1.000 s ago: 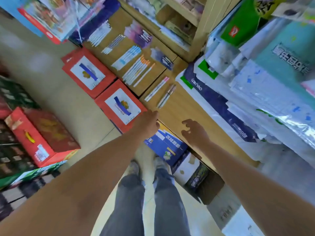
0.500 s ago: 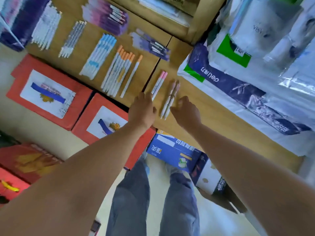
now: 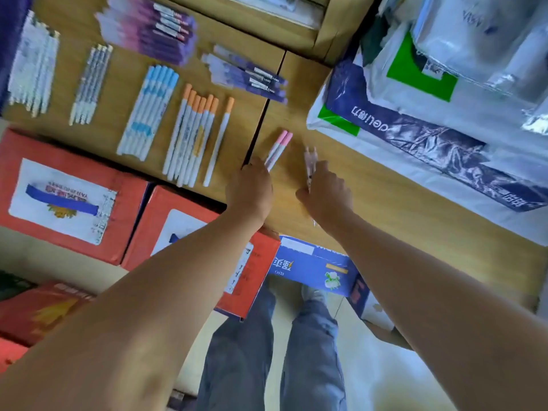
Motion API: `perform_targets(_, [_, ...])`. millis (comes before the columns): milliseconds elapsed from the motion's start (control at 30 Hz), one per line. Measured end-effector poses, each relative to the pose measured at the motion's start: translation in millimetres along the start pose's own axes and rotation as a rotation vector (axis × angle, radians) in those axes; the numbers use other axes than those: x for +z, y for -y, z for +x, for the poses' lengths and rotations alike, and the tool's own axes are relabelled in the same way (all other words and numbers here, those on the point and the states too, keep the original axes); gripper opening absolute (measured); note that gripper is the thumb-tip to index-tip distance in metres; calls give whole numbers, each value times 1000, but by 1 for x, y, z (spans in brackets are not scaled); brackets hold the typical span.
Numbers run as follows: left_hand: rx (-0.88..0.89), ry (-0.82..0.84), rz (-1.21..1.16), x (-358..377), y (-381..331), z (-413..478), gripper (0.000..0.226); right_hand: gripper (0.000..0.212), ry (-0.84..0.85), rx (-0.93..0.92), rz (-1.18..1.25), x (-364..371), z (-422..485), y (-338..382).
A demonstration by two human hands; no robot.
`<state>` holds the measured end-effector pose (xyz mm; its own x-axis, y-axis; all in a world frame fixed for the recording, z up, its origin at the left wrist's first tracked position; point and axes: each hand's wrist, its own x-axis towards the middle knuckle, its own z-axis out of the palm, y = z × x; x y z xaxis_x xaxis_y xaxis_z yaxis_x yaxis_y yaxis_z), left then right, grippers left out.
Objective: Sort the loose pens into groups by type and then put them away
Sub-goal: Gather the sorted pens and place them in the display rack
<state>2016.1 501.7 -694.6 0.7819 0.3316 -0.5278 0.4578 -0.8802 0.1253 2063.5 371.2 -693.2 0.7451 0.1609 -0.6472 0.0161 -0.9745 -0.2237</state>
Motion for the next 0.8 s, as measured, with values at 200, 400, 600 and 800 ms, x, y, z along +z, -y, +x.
perform_targets(200, [59, 107, -154, -10, 0, -13, 26, 26, 114, 11, 326, -18, -18, -27])
perform_targets(400, [240, 223, -336, -56, -43, -52, 29, 22, 49, 153, 677, -61, -76, -54])
perform_targets(600, [407, 277, -353, -125, -102, -107, 29, 22, -29, 144, 799, -118, -155, -78])
perform_targets(800, [453, 347, -270, -166, -151, -166, 20, 13, -133, 76, 942, -165, -236, -108])
